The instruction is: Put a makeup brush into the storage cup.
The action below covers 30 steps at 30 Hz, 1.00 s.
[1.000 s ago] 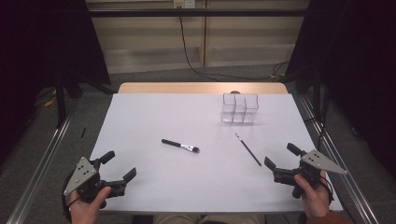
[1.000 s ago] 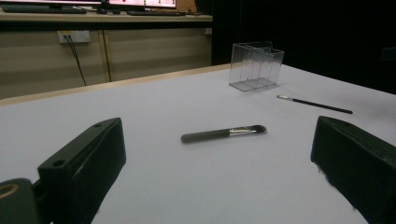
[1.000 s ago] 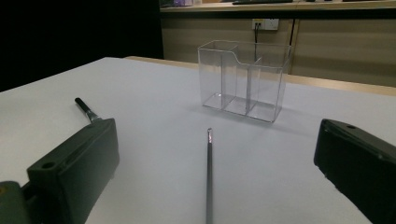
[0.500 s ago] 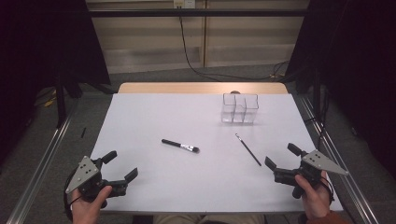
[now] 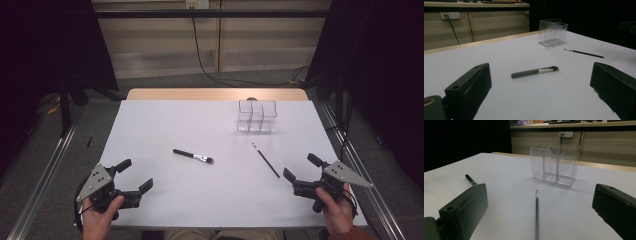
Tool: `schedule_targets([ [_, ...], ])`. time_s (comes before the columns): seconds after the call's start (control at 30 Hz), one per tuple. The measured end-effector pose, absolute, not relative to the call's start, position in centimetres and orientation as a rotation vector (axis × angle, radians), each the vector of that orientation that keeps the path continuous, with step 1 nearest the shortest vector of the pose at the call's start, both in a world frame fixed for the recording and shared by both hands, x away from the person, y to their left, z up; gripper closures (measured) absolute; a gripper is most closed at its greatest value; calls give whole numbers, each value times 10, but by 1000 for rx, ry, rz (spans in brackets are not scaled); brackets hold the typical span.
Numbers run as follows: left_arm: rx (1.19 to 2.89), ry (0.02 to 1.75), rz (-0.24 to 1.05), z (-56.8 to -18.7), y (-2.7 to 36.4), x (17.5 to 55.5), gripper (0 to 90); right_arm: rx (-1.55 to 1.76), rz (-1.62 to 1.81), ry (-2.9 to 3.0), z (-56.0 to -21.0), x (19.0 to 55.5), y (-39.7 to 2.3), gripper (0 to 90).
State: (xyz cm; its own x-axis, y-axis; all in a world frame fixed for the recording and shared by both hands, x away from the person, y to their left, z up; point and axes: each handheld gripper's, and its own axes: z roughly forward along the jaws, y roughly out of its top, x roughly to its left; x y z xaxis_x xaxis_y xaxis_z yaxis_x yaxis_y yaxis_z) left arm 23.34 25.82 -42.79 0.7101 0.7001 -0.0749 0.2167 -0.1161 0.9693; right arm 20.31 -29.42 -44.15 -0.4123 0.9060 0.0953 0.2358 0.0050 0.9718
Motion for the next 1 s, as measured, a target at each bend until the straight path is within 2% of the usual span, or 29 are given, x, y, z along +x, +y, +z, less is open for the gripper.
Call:
schedule_targets([
  [1.0, 1730, 615, 413, -417, 216, 258, 36, 1155, 1459, 1709, -441, 204, -290, 0],
])
